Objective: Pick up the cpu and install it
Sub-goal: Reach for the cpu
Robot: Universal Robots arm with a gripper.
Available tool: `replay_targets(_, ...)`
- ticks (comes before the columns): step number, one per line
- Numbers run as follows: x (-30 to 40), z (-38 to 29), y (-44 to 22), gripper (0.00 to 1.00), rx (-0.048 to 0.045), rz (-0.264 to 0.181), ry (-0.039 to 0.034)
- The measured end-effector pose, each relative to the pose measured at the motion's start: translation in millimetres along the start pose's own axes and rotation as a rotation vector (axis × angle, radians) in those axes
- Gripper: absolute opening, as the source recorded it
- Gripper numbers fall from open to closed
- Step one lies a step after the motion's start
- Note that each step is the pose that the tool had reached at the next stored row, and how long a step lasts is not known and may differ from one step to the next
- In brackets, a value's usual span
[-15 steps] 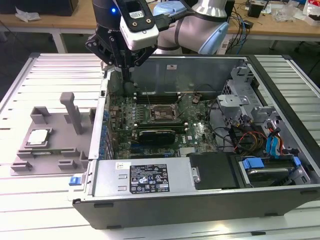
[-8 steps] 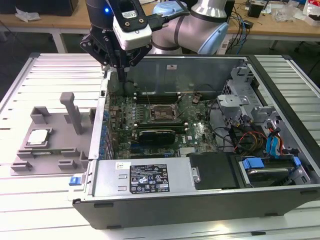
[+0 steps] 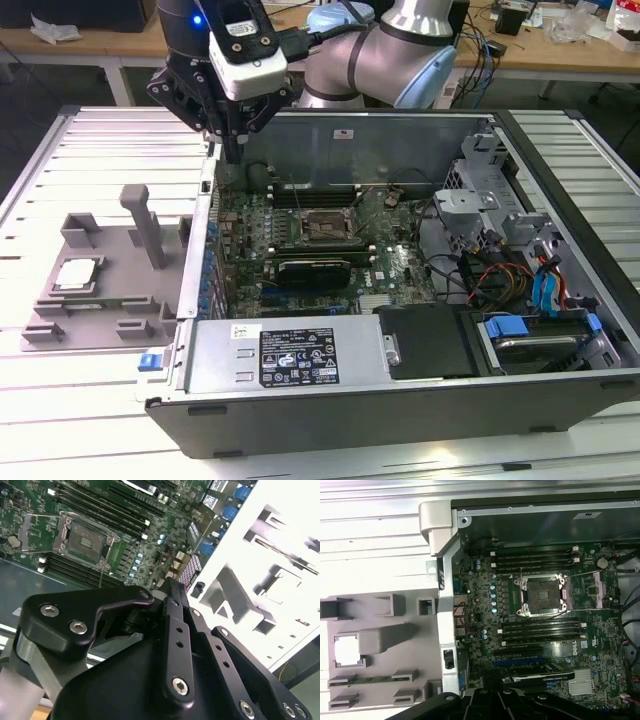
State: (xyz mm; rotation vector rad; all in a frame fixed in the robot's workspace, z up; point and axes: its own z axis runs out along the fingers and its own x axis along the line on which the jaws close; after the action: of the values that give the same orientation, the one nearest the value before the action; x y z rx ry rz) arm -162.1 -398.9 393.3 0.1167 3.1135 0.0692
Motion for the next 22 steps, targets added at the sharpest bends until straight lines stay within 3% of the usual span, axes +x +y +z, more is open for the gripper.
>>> replay_targets(12, 21.6, -0.6, -1.6, 0.11, -0.0001, 0.000, -0.0005)
replay_targets(22, 32.9, -0.9, -2.5, 0.11, 0.0000, 0.000, -0.0006)
